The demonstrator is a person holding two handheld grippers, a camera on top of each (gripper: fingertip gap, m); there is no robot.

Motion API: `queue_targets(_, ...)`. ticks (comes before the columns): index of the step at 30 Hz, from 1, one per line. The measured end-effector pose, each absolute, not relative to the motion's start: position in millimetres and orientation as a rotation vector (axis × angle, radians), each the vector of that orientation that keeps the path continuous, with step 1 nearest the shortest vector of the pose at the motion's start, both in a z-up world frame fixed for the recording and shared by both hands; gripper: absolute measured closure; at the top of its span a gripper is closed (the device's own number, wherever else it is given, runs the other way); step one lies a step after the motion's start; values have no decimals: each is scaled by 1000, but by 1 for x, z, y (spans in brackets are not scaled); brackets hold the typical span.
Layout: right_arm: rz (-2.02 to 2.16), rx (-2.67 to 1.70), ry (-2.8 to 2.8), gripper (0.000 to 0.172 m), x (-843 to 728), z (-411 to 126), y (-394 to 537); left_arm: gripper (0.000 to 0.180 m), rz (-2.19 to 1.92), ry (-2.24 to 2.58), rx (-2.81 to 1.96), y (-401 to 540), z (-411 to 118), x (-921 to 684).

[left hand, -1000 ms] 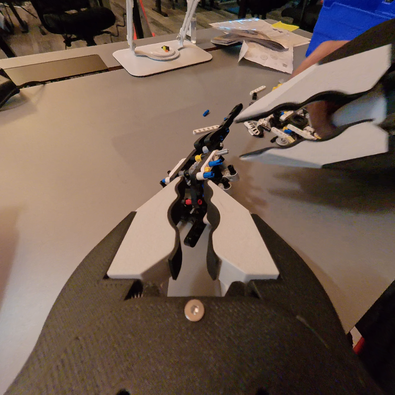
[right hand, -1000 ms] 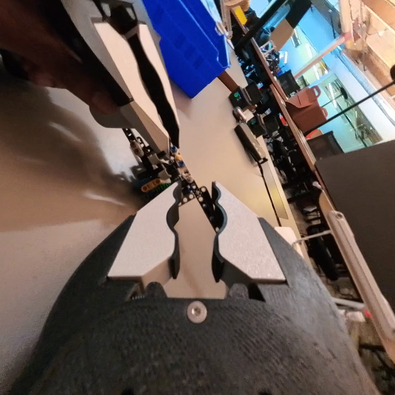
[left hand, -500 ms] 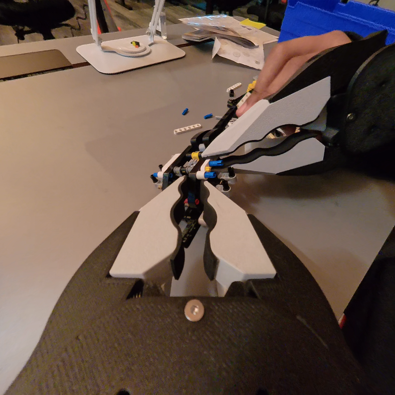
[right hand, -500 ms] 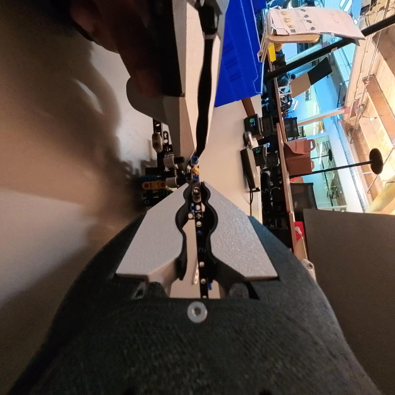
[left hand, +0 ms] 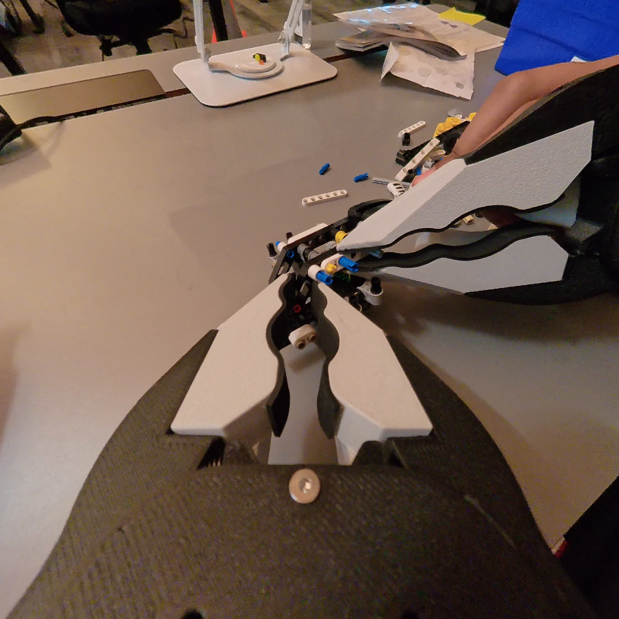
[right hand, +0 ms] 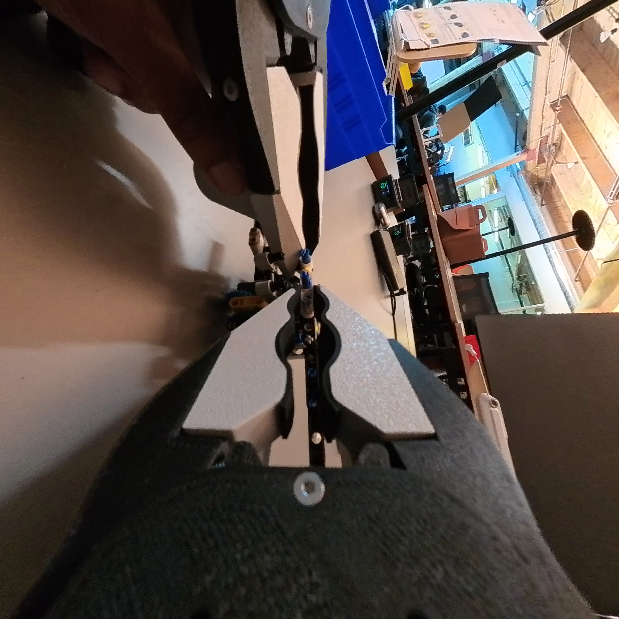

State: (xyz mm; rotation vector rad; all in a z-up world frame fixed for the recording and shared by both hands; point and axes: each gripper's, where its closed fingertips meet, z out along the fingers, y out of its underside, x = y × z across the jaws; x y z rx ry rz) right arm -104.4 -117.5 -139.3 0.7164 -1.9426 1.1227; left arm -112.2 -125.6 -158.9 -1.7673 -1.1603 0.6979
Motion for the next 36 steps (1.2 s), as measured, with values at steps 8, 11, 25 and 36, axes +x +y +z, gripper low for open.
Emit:
queue_targets(8,1155,724,-1957,168,-102,-139,-115,172,696,-1150,-1791,-123,-159,-110)
queue_targets(11,1139,738,-1941,168,-101,-139,-116,172,716,-1151,-1797,-124,-160,-110)
queue_targets(25,1395,521,-1931,167,-72,-80,-110,172,738,-1181,-1794,-131,-162,-118)
queue_targets(36,1459,-273,-2261,167,-135,-128,-19,171,744,-1170,-1780,-131,-161,-119)
